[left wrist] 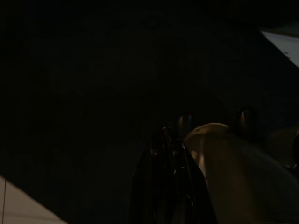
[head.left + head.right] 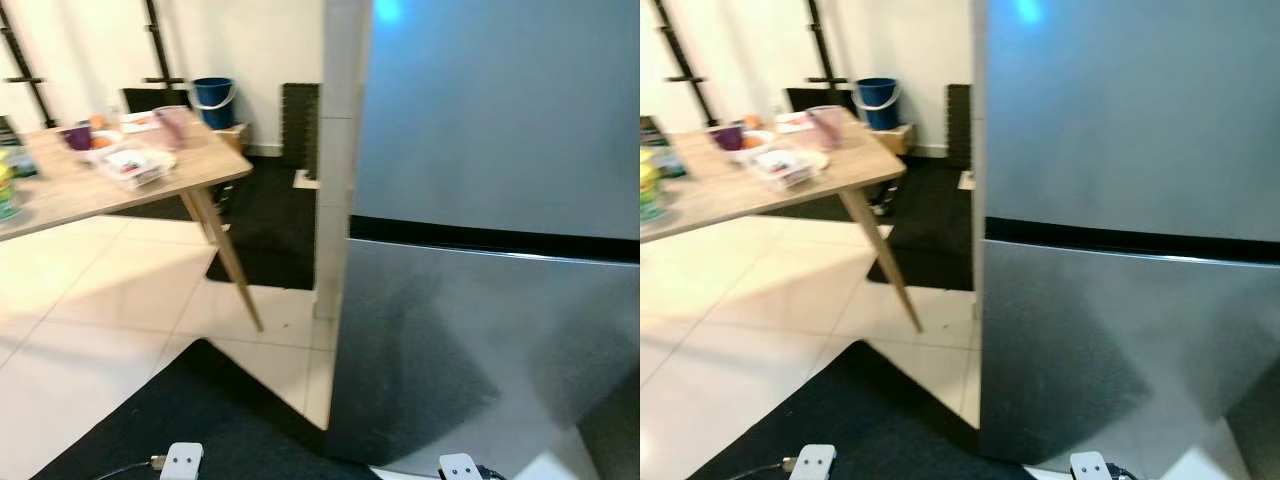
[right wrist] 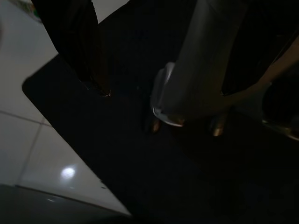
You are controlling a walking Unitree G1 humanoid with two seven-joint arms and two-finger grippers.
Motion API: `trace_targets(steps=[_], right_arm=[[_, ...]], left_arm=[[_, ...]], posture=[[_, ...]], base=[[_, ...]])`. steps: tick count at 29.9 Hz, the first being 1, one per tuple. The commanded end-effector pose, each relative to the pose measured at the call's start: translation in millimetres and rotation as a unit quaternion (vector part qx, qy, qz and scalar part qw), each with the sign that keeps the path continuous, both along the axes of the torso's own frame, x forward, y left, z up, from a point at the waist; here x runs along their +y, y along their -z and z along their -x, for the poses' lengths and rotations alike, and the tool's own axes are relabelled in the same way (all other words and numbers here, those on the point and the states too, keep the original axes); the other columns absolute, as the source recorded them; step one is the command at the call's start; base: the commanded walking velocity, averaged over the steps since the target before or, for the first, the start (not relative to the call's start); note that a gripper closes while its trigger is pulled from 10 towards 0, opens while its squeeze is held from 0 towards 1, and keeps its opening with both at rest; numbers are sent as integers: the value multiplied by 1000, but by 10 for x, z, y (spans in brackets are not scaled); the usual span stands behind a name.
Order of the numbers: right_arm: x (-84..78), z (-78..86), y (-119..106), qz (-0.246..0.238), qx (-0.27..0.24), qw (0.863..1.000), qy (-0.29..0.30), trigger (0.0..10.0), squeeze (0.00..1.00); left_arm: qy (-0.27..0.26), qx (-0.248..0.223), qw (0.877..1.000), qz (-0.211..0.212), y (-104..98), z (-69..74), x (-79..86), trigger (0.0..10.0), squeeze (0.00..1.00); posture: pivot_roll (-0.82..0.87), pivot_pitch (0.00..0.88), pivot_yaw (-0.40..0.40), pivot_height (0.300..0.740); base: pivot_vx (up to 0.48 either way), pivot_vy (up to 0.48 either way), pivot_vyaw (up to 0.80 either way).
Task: Restocking fridge
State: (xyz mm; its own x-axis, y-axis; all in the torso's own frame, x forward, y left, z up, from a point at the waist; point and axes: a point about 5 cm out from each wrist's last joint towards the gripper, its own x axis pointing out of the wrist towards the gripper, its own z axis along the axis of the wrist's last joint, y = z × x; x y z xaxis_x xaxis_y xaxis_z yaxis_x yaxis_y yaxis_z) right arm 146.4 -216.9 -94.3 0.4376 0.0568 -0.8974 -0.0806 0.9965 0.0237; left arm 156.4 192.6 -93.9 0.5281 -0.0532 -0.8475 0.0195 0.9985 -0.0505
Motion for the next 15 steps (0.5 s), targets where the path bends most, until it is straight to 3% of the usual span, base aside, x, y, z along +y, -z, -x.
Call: trace_targets(steps=[1,15], right_arm=[[-26,0,-5,4,2,1000,-6,10000,0],[-13,1,-2,4,4,1000,-11,10000,0]], left_arm=[[7,10,1000,5,26,34,-73,10000,0],[12,3,1000,-3,-1,-27,-51,10000,0]], posture=[[-52,0,-8,740],[-41,0,1,740]], base=[[0,0,788],[0,0,788]])
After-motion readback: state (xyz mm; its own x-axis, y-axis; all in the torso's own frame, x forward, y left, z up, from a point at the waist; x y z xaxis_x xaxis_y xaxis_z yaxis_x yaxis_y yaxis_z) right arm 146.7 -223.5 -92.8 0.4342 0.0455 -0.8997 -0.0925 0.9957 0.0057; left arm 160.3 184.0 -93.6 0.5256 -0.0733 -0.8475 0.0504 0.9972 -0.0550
